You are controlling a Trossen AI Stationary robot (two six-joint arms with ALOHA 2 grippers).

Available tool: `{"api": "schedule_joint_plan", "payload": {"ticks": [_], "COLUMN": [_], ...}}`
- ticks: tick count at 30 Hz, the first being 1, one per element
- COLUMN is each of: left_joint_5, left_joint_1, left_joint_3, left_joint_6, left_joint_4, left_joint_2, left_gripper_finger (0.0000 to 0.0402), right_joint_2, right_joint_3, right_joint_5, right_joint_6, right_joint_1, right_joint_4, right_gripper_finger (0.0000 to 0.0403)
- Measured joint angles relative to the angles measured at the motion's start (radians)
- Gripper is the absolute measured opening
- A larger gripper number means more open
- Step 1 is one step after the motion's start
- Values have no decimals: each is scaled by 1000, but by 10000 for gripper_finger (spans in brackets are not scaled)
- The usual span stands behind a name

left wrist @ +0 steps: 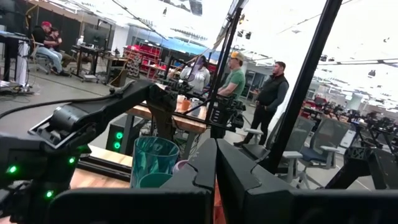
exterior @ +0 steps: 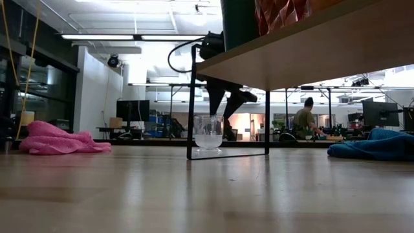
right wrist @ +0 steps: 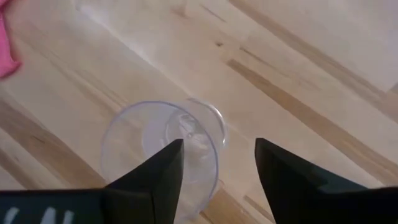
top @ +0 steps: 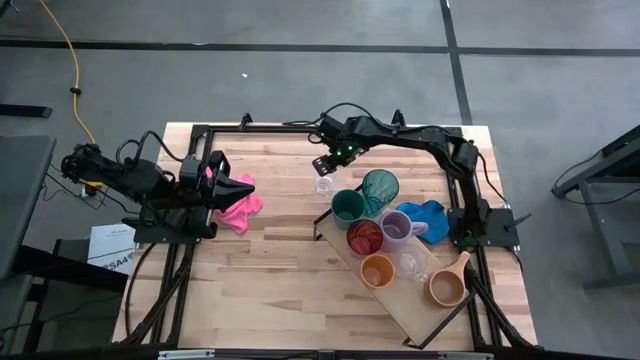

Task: Stack small to large cups/mugs on shelf
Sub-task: Put the transparent mug on the shelf

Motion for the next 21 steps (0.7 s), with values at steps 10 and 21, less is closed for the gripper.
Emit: {"api": "schedule_joint_plan", "payload": {"ticks": [10, 21], "left_joint_5": [0, 0], "left_joint_1": [0, 0], "left_joint_3": [0, 0], "left_joint_6": [0, -1], "left_joint_4": [0, 0], "left_joint_2": [0, 0], "left_gripper_finger": [0, 0], "right_joint_2": [46, 61], "right_joint_3": [-1, -1], "right_joint_5": [-18, 20], "right_joint_6": [-14, -25], "right_joint_1": [6, 6], "right_joint_4": [-9, -3], "right_gripper_finger": [163, 27]}}
